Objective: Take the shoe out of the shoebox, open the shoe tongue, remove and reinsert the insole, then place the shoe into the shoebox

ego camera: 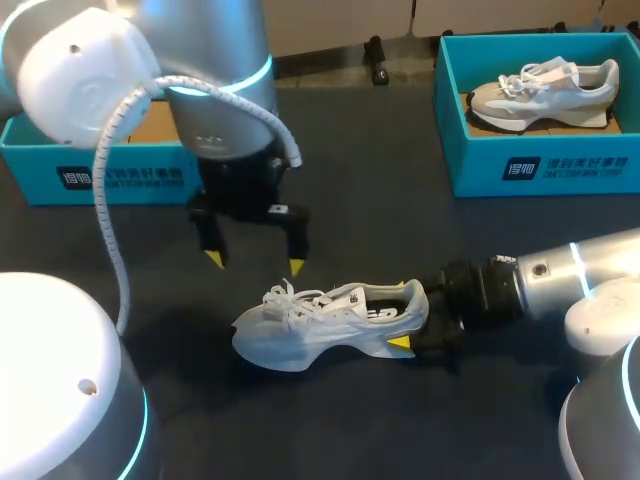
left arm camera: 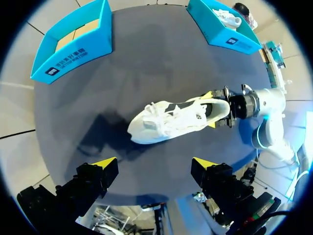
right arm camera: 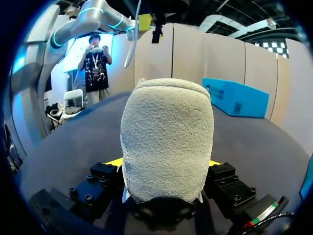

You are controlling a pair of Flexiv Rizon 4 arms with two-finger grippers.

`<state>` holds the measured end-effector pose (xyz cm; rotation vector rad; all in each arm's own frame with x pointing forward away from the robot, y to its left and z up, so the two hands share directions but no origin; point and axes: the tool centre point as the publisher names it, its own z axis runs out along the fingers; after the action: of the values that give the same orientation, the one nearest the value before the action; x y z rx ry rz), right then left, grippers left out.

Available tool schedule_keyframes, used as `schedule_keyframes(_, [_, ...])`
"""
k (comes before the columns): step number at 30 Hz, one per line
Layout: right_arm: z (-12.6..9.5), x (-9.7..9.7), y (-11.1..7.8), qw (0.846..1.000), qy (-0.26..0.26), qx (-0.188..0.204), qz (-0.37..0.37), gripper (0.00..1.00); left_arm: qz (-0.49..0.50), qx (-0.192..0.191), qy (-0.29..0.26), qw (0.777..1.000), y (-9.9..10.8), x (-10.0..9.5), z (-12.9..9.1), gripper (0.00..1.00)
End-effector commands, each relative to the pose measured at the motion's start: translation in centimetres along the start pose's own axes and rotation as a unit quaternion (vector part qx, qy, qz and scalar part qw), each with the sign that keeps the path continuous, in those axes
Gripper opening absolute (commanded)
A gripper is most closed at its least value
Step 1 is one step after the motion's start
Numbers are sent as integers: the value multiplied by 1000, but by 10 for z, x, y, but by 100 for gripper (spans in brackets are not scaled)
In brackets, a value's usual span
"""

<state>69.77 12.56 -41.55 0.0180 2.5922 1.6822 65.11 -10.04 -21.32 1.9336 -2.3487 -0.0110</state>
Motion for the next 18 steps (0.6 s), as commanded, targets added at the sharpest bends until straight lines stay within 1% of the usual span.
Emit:
schedule_keyframes(1, [4,4,-3,1000,-2,2,0,0,-6,-14,-26,1000,-14,35,12,100])
schedule_keyframes(3, [4,4,-3,1000,-2,2,0,0,-12,-11,-28,999,-17,45,17,100])
schedule_keyframes(4, [4,4,-3,1000,-2,2,0,0,-14,-19,-29,999,-18,49,19,100])
schedule_keyframes(6, [4,4,-3,1000,-2,2,0,0,-17,-13,-37,999,-23,58,23,100])
schedule_keyframes(18, [4,4,-3,1000,-2,2,0,0,-17,-13,-37,999,-23,58,23,100])
